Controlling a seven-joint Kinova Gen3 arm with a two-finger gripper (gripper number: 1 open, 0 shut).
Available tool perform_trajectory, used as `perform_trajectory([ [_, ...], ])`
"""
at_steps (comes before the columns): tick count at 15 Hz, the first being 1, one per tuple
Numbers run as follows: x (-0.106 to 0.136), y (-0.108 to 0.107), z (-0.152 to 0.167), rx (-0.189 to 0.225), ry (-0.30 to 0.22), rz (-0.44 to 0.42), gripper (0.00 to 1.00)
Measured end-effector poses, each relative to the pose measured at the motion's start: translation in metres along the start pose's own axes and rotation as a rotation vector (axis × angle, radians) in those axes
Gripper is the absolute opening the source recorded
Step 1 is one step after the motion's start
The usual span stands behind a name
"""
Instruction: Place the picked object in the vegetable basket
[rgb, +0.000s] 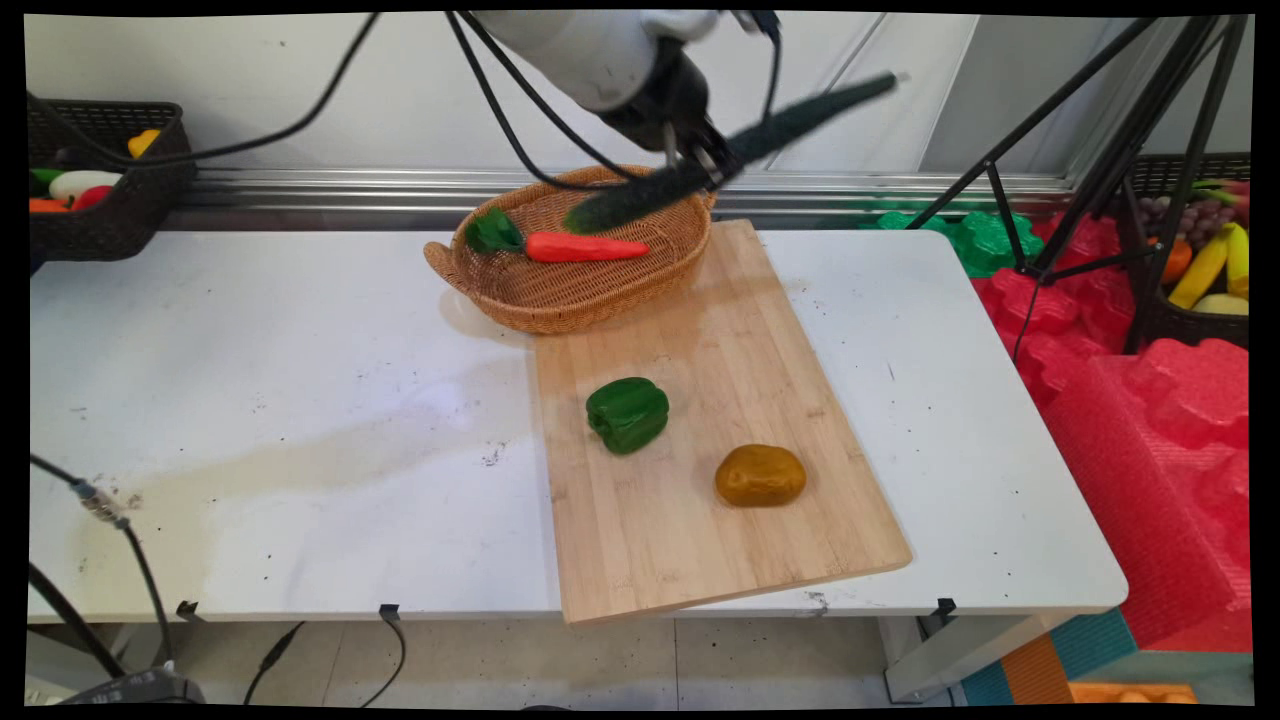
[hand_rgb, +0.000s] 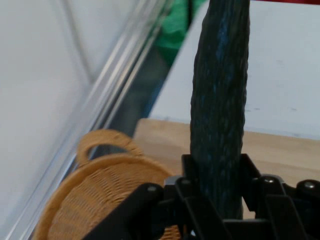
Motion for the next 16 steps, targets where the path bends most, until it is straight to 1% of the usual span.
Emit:
perform_trajectory([
  [3,-0.009,-0.028,0.0,0.085,-0.004,-0.125,0.0],
  [5,-0.017,-0.048,0.004,0.138,-0.019,-0.205,0.0],
  [6,-0.021,-0.055,0.007,0.152,-0.029,-0.227,0.0],
  [8,-0.034,-0.07,0.02,0.179,-0.066,-0.288,0.0],
  [11,-0.048,-0.079,0.041,0.183,-0.111,-0.348,0.0],
  [14,-0.06,-0.082,0.061,0.168,-0.151,-0.392,0.0],
  [16,-0.071,-0.083,0.077,0.15,-0.184,-0.417,0.0],
])
